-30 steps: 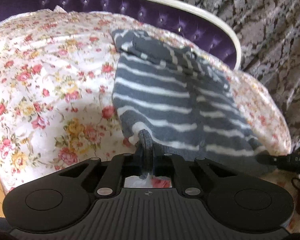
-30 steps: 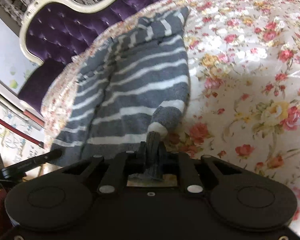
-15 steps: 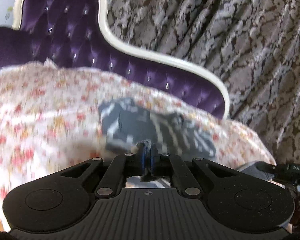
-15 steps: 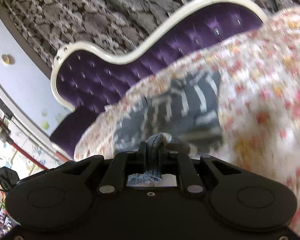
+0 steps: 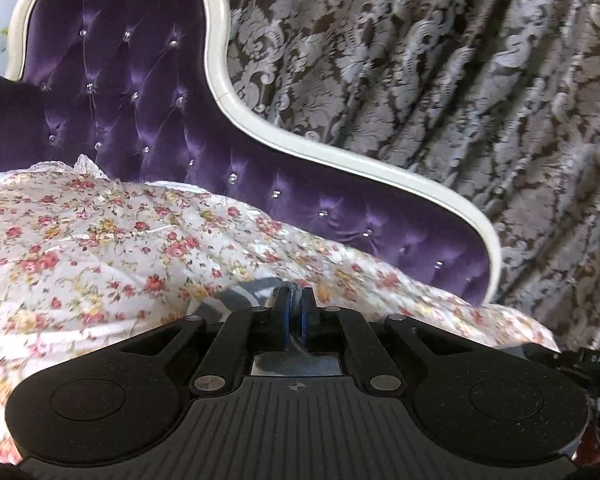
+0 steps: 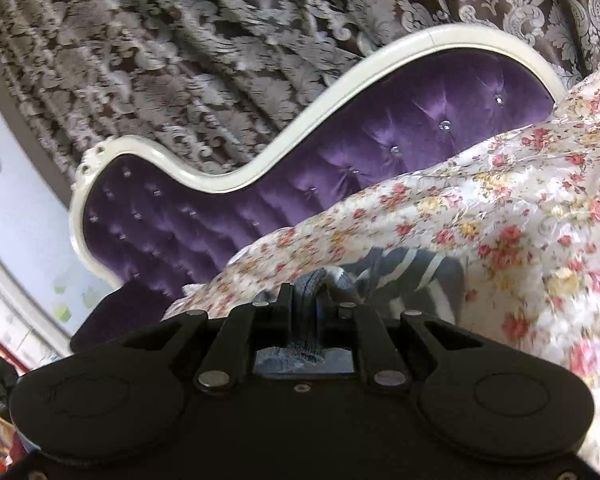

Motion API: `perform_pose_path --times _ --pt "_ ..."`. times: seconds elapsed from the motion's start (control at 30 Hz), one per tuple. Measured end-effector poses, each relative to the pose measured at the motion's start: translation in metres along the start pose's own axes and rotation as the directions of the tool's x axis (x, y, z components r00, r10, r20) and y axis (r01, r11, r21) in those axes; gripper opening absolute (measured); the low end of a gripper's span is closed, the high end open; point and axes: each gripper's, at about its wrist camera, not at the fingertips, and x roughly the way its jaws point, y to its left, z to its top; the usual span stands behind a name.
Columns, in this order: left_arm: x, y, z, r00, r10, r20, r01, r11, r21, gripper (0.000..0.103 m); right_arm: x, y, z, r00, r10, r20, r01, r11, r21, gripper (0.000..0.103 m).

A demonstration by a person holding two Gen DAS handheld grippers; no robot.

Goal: Fold small clothes
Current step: 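Lift the hem with both tools and fold it toward the collar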

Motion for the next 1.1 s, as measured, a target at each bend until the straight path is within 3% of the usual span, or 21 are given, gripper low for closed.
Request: perform_pose_path --times 0.27,0.6,0.77,0.83,0.87,0.9,1.03,1.1 --pt "0.071 0.010 0.000 0.996 0.058 -0.075 -0.057 0.998 0.008 0.005 0.064 -0.036 0.007 0.995 -0.082 -0.058 0.086 0.994 0.063 0.018" --pt "0.124 0.021 -0.006 0.983 0.106 -0.149 -0.105 0.994 0.017 0.005 0.104 -0.064 0.000 0.987 -0.118 -0.105 0.130 0.985 0.112 0.019" --pt "0.135 0.029 -0.003 0.978 0.164 -0.132 -0.163 0.986 0.015 0.009 0.103 -0.073 0.004 0.992 -0.118 -0.053 0.124 0.982 0.145 0.033" --pt "0.133 0.032 0.003 0.976 0.187 -0.116 -0.187 0.982 0.009 0.012 0.097 -0.074 0.007 0.991 -0.131 -0.023 0.133 0.982 0.137 0.054" --pt "0.132 0.032 0.006 0.975 0.191 -0.111 -0.192 0.981 0.008 0.023 0.094 -0.073 0.009 0.991 -0.136 -0.009 0.136 0.982 0.129 0.056" --pt "0.127 0.031 0.008 0.975 0.198 -0.099 -0.198 0.980 0.017 0.026 0.091 -0.072 0.010 0.990 -0.141 0.000 0.140 0.983 0.116 0.057" --pt "0.109 0.008 0.007 0.978 0.200 -0.064 -0.190 0.972 0.136 0.029 0.086 -0.062 0.014 0.989 -0.147 0.014 0.146 0.988 0.055 0.057" --pt "0.100 -0.009 0.000 0.982 0.176 -0.064 -0.159 0.965 0.211 0.036 0.087 -0.054 0.013 0.989 -0.147 0.002 0.147 0.989 0.010 0.057"
